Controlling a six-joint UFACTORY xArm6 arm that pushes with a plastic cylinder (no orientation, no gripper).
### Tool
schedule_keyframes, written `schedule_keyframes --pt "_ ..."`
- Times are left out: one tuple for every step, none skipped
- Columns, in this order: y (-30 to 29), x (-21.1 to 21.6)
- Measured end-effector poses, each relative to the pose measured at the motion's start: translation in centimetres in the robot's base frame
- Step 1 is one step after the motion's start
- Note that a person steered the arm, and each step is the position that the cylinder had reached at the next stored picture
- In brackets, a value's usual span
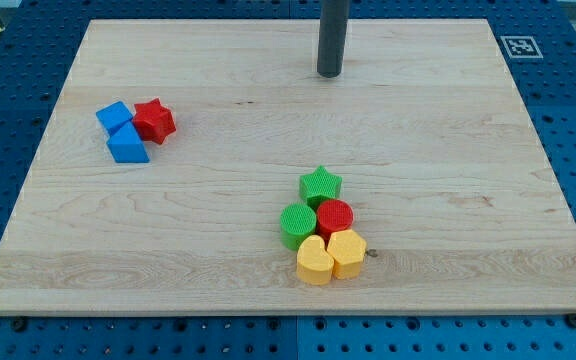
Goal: Push the red circle right to the red star
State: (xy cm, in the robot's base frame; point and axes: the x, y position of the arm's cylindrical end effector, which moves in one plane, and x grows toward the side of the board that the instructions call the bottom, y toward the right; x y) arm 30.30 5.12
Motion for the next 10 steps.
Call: schedule_keyframes --pt "0.0 0.0" --pt "-0.4 2.3" --pt "-0.6 6.3" --pt "2.4 8.8" --pt "0.3 10.9" --pt "-4.1 12.4" --pt "-7.8 14.0" --pt "-9.8 17.0" --pt "-10.9 21.3" --pt "-10.9 26.2"
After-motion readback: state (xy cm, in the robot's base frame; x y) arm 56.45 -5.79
